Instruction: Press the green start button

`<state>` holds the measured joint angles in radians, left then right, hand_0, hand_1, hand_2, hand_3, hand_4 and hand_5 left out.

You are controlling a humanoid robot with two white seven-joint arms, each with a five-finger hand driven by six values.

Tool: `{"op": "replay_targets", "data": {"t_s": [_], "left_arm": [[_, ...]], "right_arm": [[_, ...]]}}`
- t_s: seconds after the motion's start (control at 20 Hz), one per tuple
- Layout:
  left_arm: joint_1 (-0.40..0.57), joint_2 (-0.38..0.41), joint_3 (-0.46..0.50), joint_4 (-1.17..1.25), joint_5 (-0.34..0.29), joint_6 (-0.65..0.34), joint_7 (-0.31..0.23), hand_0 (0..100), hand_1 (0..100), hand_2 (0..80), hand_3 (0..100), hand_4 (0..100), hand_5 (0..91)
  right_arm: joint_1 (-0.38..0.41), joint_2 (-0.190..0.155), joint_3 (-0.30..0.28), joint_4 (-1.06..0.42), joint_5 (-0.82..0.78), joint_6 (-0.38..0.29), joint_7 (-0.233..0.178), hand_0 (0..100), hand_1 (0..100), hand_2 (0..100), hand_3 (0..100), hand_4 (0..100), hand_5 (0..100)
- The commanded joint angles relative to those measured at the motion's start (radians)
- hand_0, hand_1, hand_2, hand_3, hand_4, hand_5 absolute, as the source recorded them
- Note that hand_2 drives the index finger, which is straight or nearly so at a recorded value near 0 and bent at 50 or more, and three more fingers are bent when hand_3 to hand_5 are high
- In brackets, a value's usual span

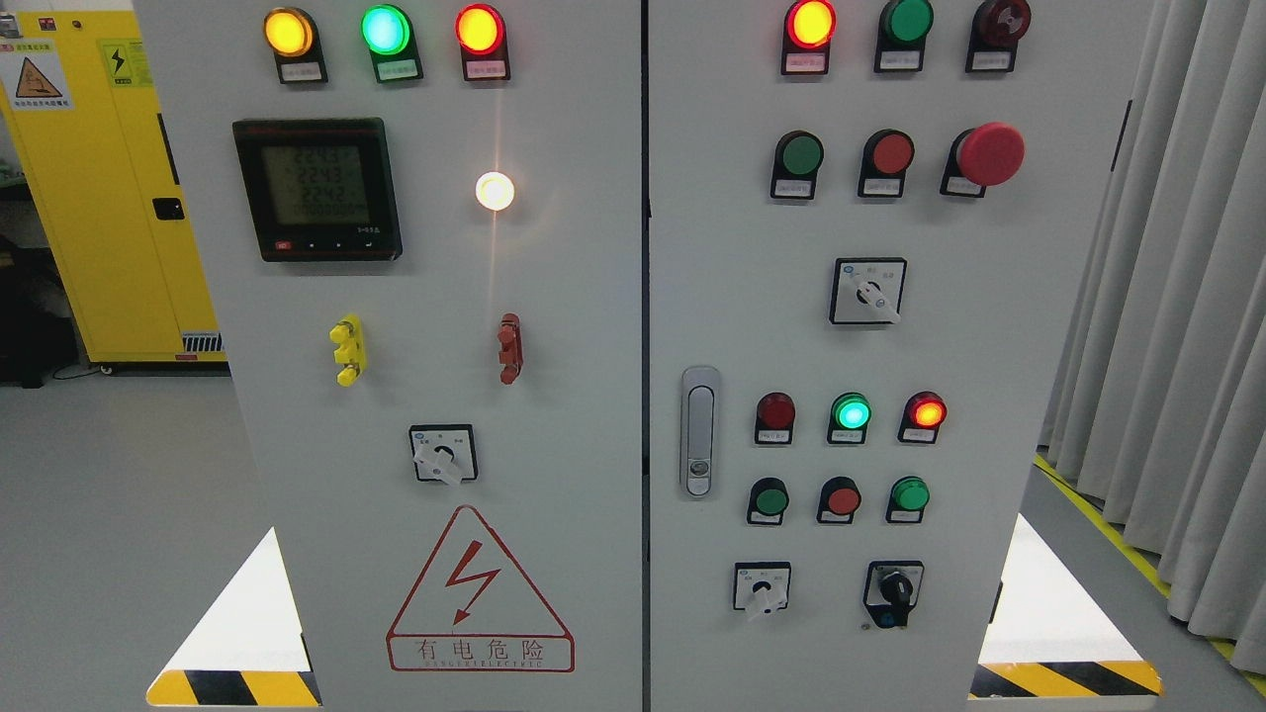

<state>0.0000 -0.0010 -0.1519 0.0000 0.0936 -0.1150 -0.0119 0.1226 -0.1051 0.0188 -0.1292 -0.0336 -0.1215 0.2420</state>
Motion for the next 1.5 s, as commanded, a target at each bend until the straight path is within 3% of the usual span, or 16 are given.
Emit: {"op": "replay_targets", "data": {"t_s": [0.0,0.25,0.65,0.9,1.15,1.3,1.35,1.45], "left_arm": [[-0.029,-0.019,0.0,-0.02,0.0,0.0,0.0,12,56,0.0,0,0,0.0],[-0.028,-0.027,0.0,-0.02,0.0,0.0,0.0,12,56,0.0,0,0,0.0],[-0.026,-0.033,0.0,-0.017,0.0,0.0,0.0,12,56,0.0,0,0,0.0],[-0.026,-0.051,0.0,-0.018,0.0,0.0,0.0,12,56,0.0,0,0,0.0],[-0.026,-0.079,0.0,-0.02,0.0,0.0,0.0,12,56,0.0,0,0,0.0],[-0.026,-0.091,0.0,-0.02,0.0,0.0,0.0,12,56,0.0,0,0,0.0],[-0.026,-0.094,0.0,-0.023,0.0,0.0,0.0,12,56,0.0,0,0,0.0],[-0.026,-0.099,0.0,-0.025,0.0,0.0,0.0,12,56,0.0,0,0,0.0]], "right_arm": [[-0.005,0.002,0.035,-0.128,0.046,-0.073,-0.003,14,32,0,0,0,0],[0.031,0.028,0.018,-0.387,0.06,-0.081,-0.007,14,35,0,5,6,0],[0.195,0.056,-0.008,-0.932,0.06,-0.086,0.0,14,37,0,18,21,5],[0.259,0.056,0.001,-1.15,0.069,-0.179,0.013,13,41,0,31,36,27],[0.288,0.056,0.015,-1.363,0.129,-0.194,0.011,15,43,0,36,43,34],[0.307,0.073,0.029,-1.49,0.132,-0.193,0.013,16,43,0,45,52,41],[0.308,0.074,0.035,-1.53,0.133,-0.194,0.011,16,44,0,53,60,51],[0.305,0.073,0.046,-1.592,0.133,-0.194,0.007,16,45,0,62,69,62]]}}
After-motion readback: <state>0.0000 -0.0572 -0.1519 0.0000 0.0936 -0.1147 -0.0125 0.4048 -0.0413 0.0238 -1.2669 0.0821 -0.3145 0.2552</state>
